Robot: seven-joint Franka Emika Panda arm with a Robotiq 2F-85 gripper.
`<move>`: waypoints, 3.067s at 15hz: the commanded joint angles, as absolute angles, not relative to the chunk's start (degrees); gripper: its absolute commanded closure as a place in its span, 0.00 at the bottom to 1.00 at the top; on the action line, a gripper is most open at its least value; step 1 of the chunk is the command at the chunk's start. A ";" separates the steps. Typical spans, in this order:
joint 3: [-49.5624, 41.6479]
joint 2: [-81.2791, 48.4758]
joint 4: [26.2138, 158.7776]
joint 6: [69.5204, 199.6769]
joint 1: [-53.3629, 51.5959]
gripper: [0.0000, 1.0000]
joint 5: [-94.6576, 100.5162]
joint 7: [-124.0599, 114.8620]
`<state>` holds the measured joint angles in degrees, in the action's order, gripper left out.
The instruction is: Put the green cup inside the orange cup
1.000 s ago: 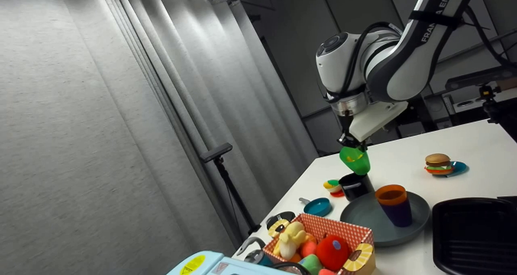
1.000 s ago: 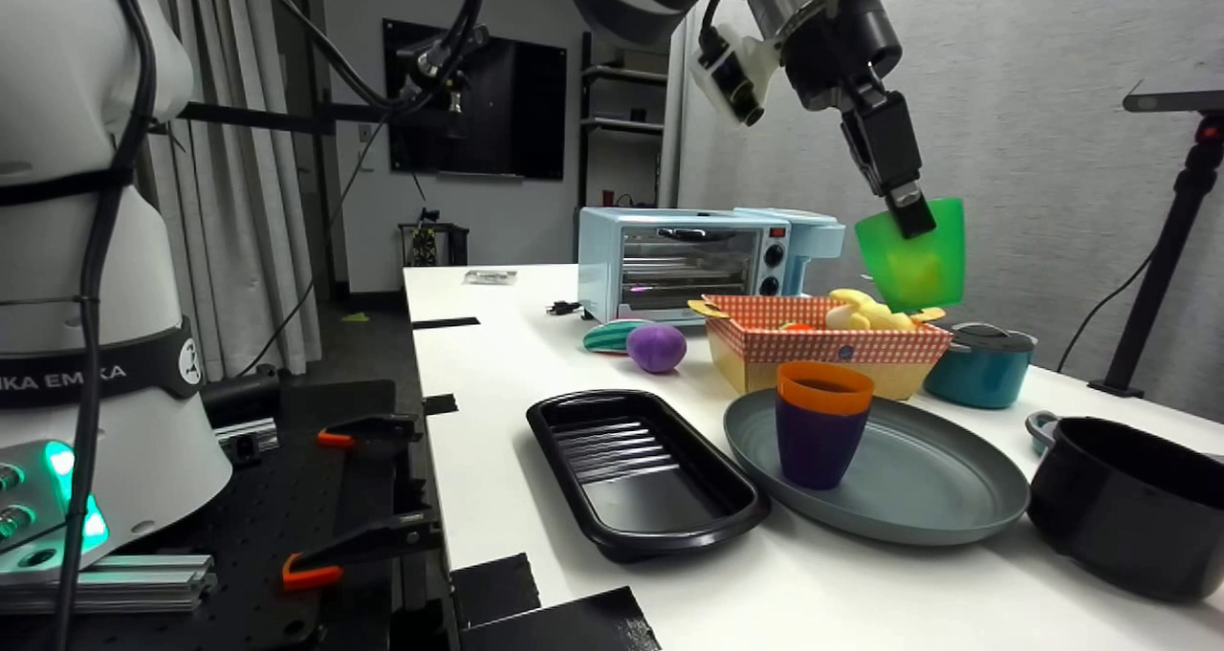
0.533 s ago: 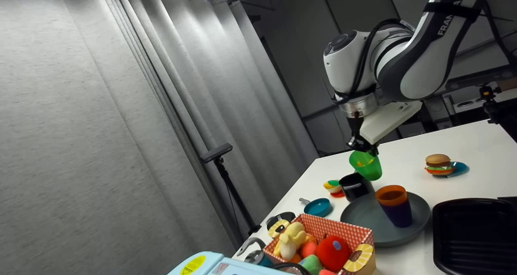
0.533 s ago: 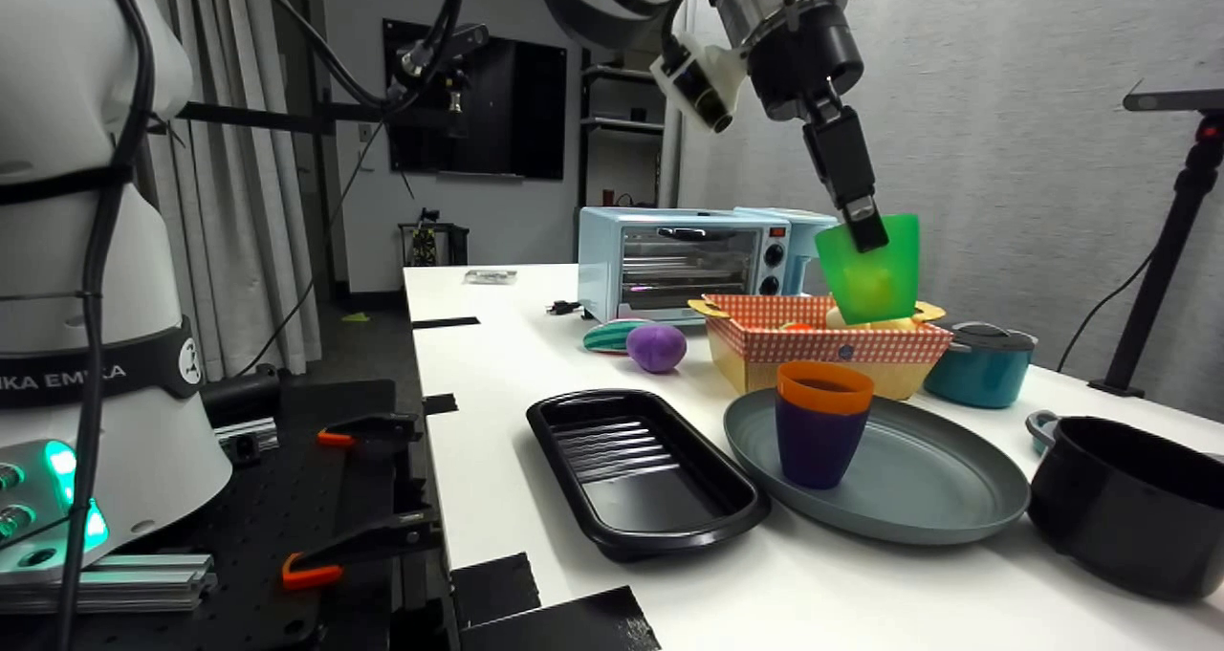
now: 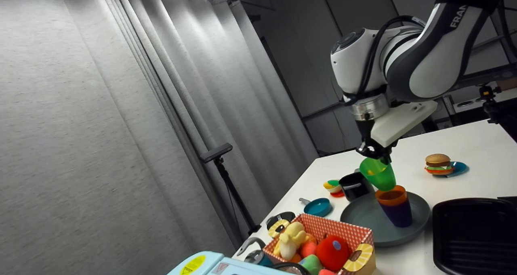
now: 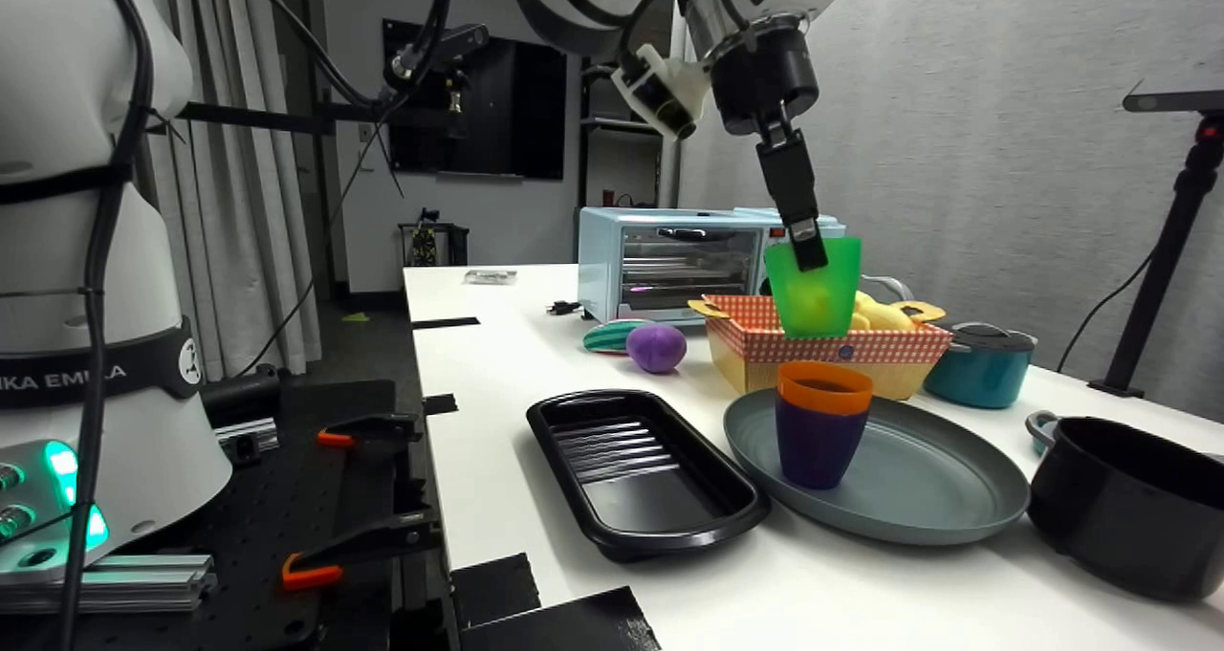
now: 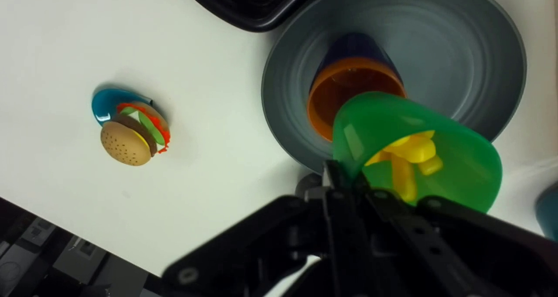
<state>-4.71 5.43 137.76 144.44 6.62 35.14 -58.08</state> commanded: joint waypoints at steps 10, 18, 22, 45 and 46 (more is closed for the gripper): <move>-6.03 4.17 138.24 144.47 9.27 0.99 35.51 -55.58; -6.26 0.65 134.49 144.91 8.89 0.99 34.14 -53.57; -6.40 -1.42 133.63 144.93 8.35 0.99 32.90 -51.99; -6.55 -2.73 133.17 147.08 6.26 0.00 29.04 -41.72; -6.53 -2.23 133.54 147.53 6.21 0.00 29.43 -40.51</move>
<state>-5.97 -4.04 132.29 145.50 6.88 31.43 -45.33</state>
